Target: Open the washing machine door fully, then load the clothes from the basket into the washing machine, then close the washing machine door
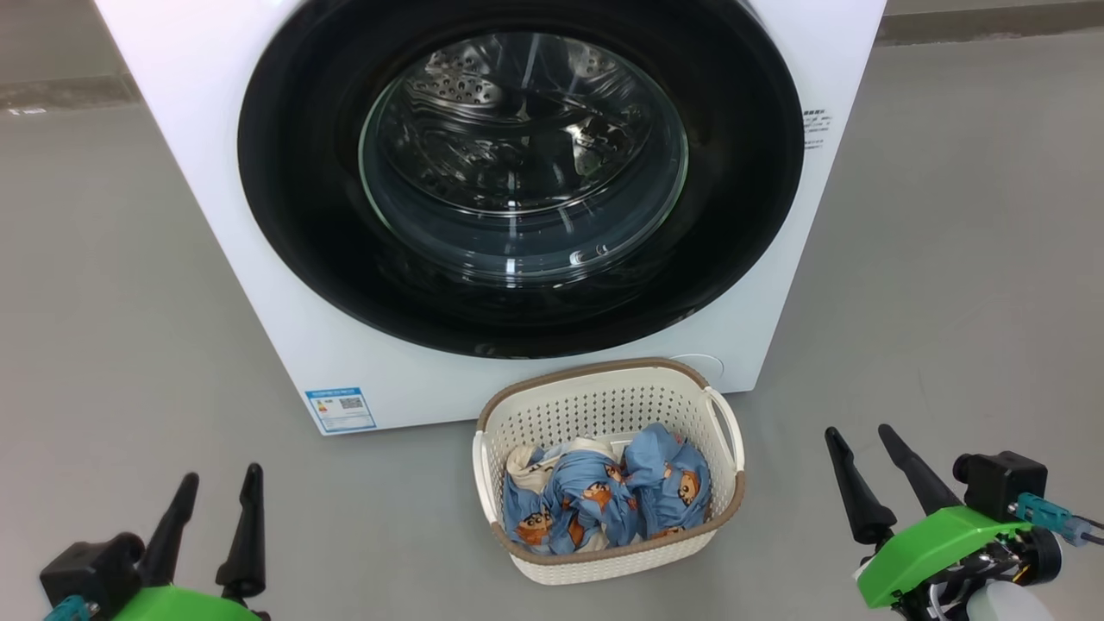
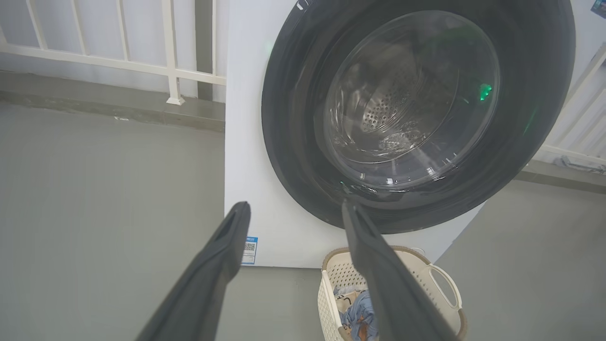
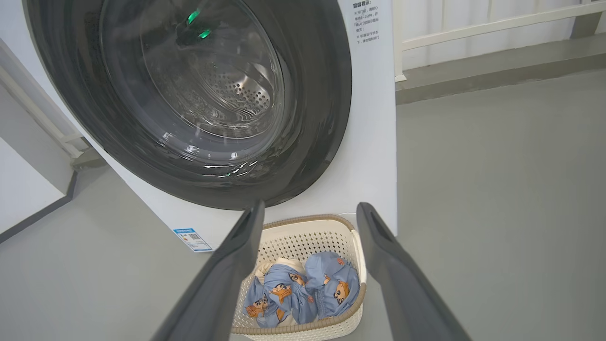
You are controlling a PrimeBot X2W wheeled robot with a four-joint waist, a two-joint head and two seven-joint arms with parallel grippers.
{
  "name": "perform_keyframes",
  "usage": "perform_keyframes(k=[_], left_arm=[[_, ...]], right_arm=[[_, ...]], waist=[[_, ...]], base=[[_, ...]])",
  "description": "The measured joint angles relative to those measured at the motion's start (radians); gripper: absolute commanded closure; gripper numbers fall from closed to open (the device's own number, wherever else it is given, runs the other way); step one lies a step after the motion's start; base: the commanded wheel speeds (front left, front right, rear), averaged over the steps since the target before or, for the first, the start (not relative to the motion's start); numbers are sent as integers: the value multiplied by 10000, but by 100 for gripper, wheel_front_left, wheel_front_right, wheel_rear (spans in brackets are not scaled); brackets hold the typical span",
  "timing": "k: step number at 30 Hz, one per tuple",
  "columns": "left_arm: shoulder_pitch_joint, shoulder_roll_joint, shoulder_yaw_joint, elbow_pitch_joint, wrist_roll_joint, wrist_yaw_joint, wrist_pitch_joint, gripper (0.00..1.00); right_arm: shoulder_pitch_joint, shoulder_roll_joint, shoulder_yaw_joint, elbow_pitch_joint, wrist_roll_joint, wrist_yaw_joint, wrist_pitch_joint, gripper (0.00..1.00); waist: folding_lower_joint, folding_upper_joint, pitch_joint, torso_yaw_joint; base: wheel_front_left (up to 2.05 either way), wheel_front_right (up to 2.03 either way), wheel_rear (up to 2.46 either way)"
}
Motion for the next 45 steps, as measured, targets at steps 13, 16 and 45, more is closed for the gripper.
perform_keyframes(k=[13,16,45], left_arm=[[-30,169,21,98,1235,-2,-389,0],[-44,180,27,178,1321,-12,-420,0],[-231,188,280,353,1975,-12,-458,0]], right_arm=[[-272,-115,-65,128,-1377,0,-374,0],[-339,-121,-205,128,-1540,0,-420,0],[-328,121,-765,-75,-1875,0,-422,0]], waist=[[0,0,68,-46],[0,0,85,-58],[0,0,214,-135]], base=[[0,0,0],[0,0,0],[48,48,-96]])
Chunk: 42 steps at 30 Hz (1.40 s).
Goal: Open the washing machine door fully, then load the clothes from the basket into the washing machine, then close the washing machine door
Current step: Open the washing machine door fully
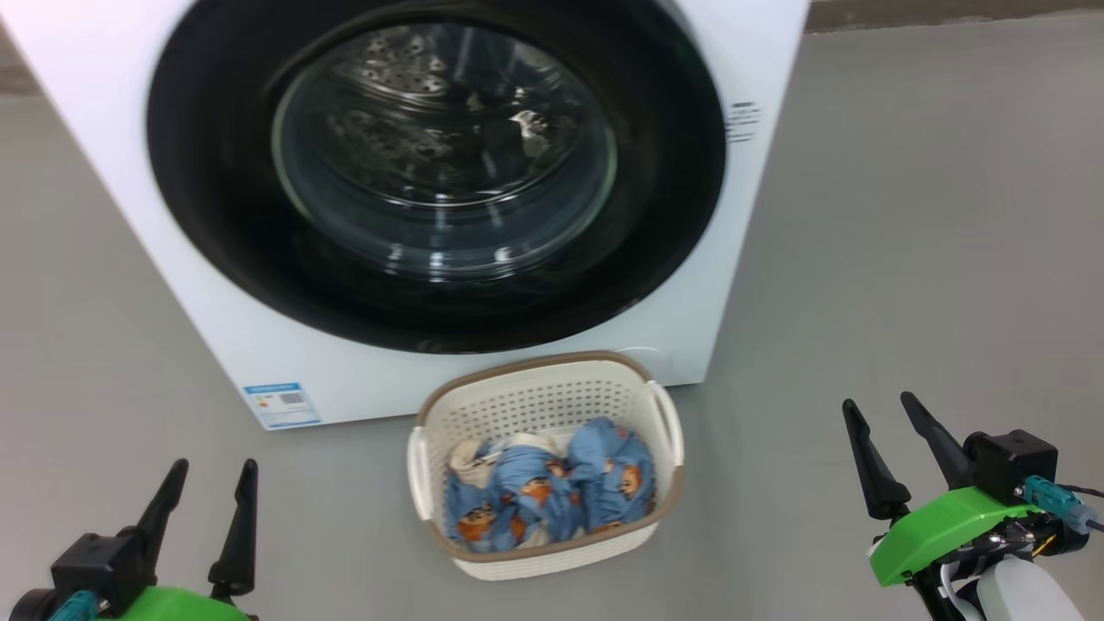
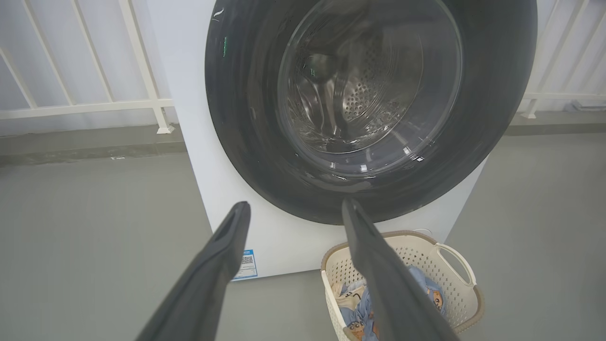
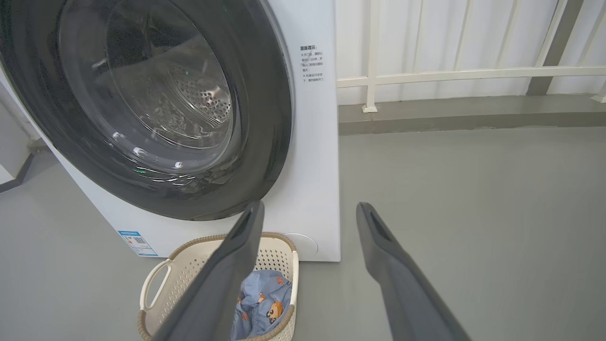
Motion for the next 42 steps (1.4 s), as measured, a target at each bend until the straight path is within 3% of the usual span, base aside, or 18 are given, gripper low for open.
perform_keyframes(k=[19,31,32,33,34,35,36,42], left_arm=[[-21,-173,35,-33,-267,0,-2,0],[-28,-180,-81,-132,-449,0,-2,0],[-28,-188,-84,-146,-470,0,-2,0],[-27,-201,-90,-163,-497,0,-2,0],[-27,-226,-92,-180,-520,0,-2,0],[-26,-257,-96,-198,-527,0,-2,0],[-26,-295,-90,-228,-541,0,-2,0],[11,-604,-38,-418,-679,0,-2,0]], right_arm=[[6,27,48,6,15,0,-4,0],[5,102,50,-10,29,0,-4,0],[5,132,63,-15,65,0,-4,14],[5,159,88,-25,105,0,-4,36],[4,184,119,-33,123,0,-4,73],[4,203,161,-33,194,0,-4,92],[0,232,190,-50,336,2,-4,100],[-182,554,391,-100,1753,0,-4,100]], waist=[[-1,0,14,-60],[0,0,35,-40],[0,0,37,-34],[0,0,42,-29],[0,0,44,-23],[0,0,44,-17],[0,0,55,-13],[0,0,150,38]], base=[[118,115,-233],[28,28,-57],[0,0,0],[0,0,0],[0,0,0],[0,0,0],[0,0,0],[0,0,0]])
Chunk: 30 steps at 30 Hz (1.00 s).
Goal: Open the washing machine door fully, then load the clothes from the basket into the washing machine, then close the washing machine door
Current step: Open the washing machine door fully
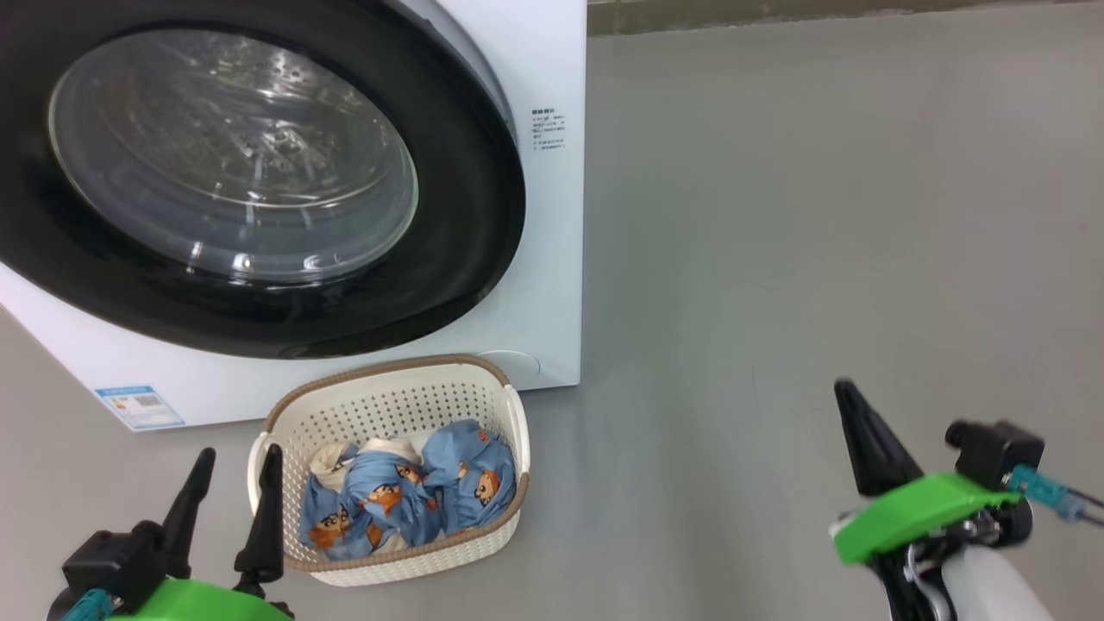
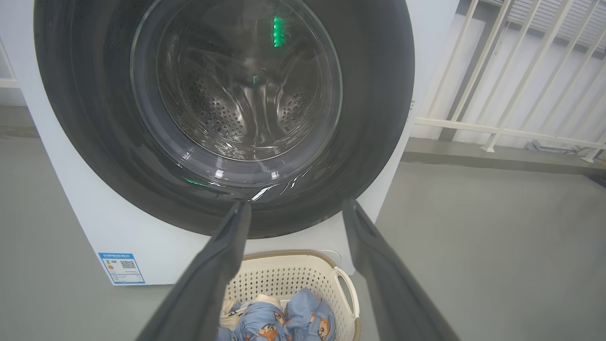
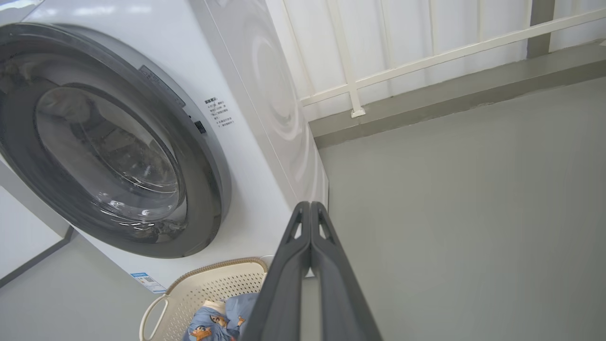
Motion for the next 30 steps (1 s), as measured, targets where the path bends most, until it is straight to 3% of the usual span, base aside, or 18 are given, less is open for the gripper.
perform_keyframes(k=[13,21,30], left_arm=[[15,-345,-228,-288,-180,0,0,0],[-356,-355,-713,-391,-316,0,0,0],[-630,-458,-1126,-481,-533,0,0,0]], right_arm=[[-2012,-38,825,127,4801,0,15,100],[-3424,-523,1279,113,8205,0,915,100],[-4527,-1164,1250,318,10209,0,2253,100]], waist=[[0,0,401,302],[0,0,811,672],[0,0,1151,1184]], base=[[0,0,0],[0,0,0],[0,0,0]])
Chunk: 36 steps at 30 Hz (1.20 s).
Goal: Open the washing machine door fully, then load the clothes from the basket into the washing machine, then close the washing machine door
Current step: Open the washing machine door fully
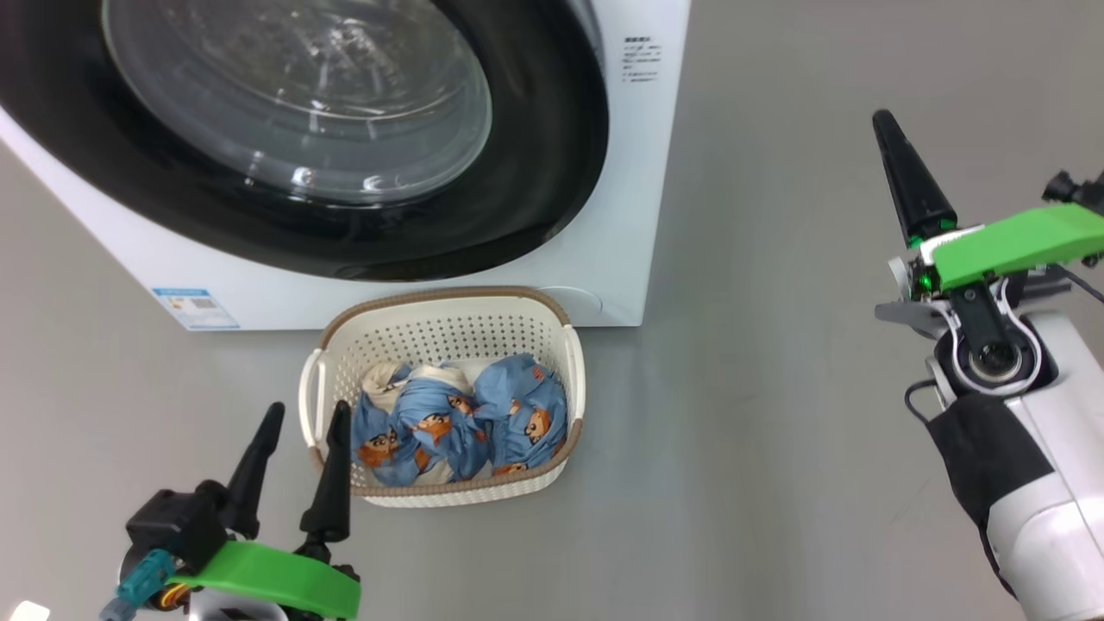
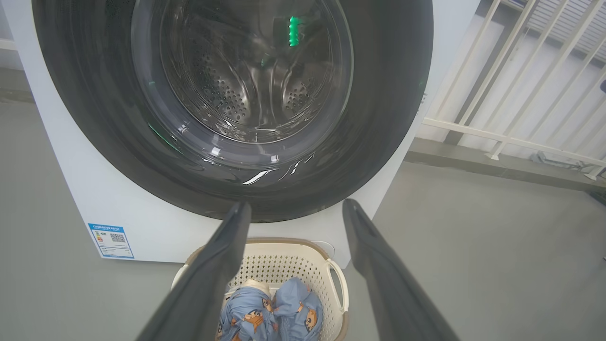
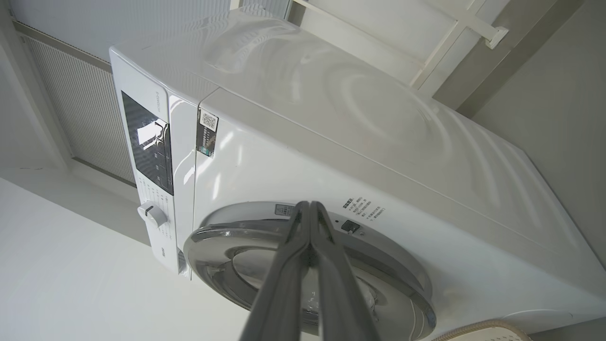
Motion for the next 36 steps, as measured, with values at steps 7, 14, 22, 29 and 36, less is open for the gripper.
perform_keyframes(k=[7,14,22,29,36], left_arm=[[-88,-98,-280,-92,-61,0,0,0],[-269,-155,-476,-270,-98,0,0,0],[-587,-196,-552,-395,-107,0,0,0],[-732,-219,-654,-489,-171,0,0,0],[-1127,-247,-780,-614,-180,0,0,0]], right_arm=[[-655,-94,40,242,688,0,1114,100],[-1174,-199,159,393,832,0,2167,100],[-1643,-270,144,407,1250,0,3275,100],[-2043,-328,84,334,1337,0,4102,100],[-2642,-418,-13,341,1338,0,4688,100]], waist=[[0,0,206,285],[0,0,470,471],[0,0,822,658],[-1,0,1184,772],[0,0,1644,873]], base=[[0,0,0],[0,0,0],[0,0,0],[0,0,0],[0,0,0]])
